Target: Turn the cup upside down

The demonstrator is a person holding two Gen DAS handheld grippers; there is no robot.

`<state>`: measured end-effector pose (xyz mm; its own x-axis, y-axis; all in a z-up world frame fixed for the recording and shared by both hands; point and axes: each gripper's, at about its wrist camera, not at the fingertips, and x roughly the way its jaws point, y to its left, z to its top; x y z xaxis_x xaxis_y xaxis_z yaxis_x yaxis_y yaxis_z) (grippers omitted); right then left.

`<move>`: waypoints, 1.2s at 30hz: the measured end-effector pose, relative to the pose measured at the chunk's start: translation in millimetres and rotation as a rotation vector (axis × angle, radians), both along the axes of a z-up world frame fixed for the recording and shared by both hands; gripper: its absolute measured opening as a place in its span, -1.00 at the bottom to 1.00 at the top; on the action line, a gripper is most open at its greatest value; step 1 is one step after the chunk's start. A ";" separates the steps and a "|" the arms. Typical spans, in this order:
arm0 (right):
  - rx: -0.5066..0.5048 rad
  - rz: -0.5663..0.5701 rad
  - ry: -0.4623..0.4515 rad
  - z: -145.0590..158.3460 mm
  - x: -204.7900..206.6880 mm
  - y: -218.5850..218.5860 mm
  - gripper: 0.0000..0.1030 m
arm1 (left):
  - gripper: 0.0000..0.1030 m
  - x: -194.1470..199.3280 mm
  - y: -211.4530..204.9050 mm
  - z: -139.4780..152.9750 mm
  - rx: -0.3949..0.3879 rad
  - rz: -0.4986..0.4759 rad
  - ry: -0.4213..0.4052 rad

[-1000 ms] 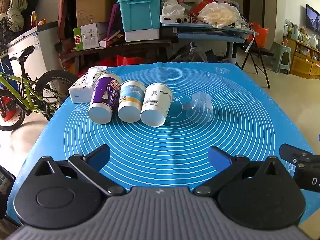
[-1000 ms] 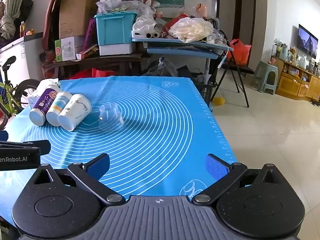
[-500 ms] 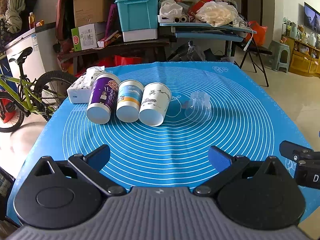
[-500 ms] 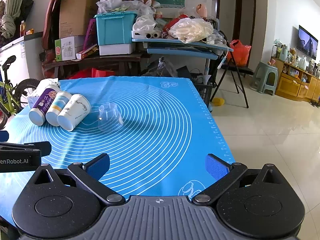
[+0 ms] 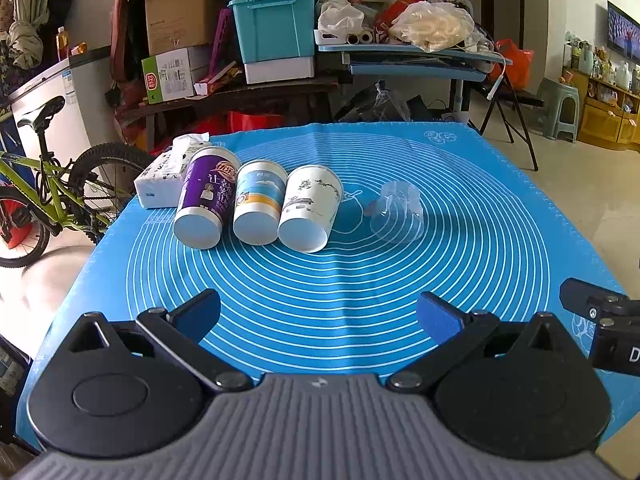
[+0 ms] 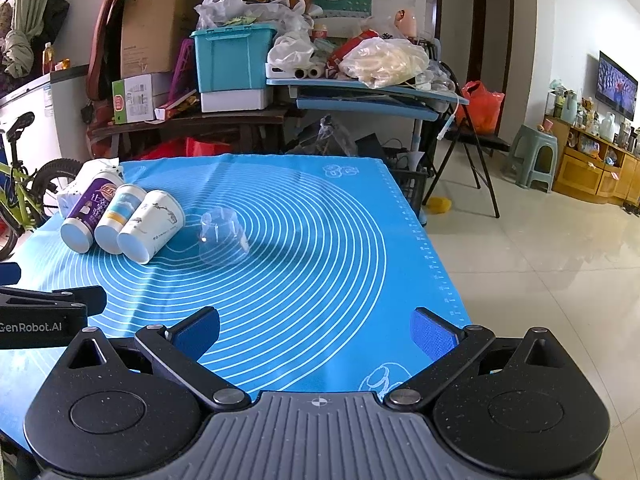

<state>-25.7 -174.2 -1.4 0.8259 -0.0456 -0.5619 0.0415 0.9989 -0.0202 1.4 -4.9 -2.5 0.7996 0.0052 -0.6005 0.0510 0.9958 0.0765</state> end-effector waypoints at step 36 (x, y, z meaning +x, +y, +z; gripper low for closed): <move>0.010 -0.002 0.009 -1.4 2.6 -4.8 1.00 | 0.99 2.8 -2.9 -3.6 0.011 -0.013 0.005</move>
<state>-23.1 -179.0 -2.8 0.8208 -0.0417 -0.5697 0.0434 0.9990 -0.0106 4.1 -7.8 -6.1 0.7965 0.0019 -0.6047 0.0640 0.9941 0.0874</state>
